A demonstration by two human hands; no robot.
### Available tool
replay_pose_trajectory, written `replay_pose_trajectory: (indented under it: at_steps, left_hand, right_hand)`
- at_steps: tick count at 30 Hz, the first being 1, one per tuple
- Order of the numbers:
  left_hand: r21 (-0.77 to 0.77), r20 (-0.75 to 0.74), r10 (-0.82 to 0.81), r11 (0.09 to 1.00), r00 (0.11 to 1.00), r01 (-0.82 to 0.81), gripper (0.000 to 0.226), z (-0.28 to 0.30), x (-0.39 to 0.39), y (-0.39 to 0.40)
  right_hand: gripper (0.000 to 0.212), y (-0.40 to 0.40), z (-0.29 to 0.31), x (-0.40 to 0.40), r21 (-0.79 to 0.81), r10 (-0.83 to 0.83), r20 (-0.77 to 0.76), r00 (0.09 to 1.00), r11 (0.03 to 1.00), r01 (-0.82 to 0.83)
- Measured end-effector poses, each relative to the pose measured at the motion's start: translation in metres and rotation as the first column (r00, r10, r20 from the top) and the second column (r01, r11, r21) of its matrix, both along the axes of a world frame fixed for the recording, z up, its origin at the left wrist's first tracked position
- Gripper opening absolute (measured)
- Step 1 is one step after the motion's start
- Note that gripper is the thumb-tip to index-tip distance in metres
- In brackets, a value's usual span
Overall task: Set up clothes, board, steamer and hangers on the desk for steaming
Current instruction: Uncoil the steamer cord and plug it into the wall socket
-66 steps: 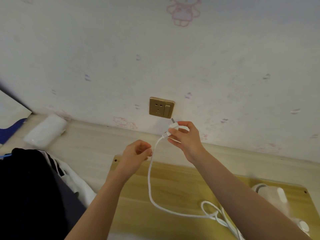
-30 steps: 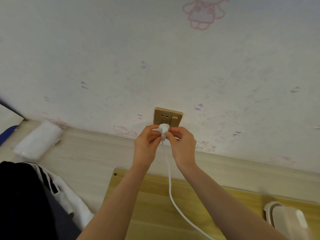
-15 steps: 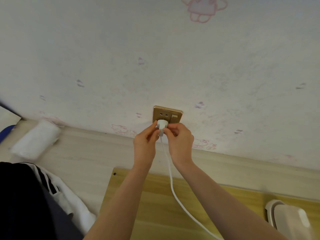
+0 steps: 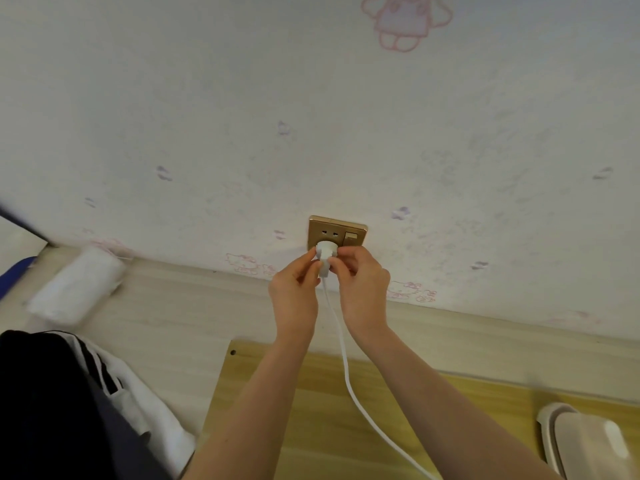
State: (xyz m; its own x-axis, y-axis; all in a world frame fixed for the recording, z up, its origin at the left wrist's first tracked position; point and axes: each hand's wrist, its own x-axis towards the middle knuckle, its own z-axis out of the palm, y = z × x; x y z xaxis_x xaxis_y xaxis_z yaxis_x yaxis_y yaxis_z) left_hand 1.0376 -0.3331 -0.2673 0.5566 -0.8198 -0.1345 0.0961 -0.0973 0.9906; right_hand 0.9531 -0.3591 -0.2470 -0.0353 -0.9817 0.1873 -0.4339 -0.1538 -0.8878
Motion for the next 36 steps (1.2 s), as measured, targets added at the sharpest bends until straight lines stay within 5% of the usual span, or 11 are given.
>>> replay_pose_trajectory:
  at_steps: [9,18,29,36]
  left_hand:
    - [0.068,0.222,-0.080,0.995,0.972,0.066,0.019,0.003,0.008,0.009]
    - [0.197,0.512,-0.215,0.972,0.831,0.130,0.024,0.006,-0.015,0.081]
    - [0.296,0.639,-0.362,0.930,0.678,0.217,0.029,0.008,-0.100,0.202]
    - [0.298,0.780,-0.378,0.925,0.499,0.235,0.030,0.005,-0.176,0.310]
  right_hand:
    - [0.027,0.010,0.007,-0.014,0.168,0.129,-0.155,0.980,0.981,-0.102]
    - [0.037,0.073,0.017,-0.075,0.288,0.312,-0.460,0.831,0.938,-0.193]
    - [0.039,0.186,0.025,-0.184,0.235,0.288,-0.677,0.677,0.957,-0.171]
    - [0.041,0.295,0.018,-0.266,0.209,0.269,-0.750,0.604,0.963,-0.170]
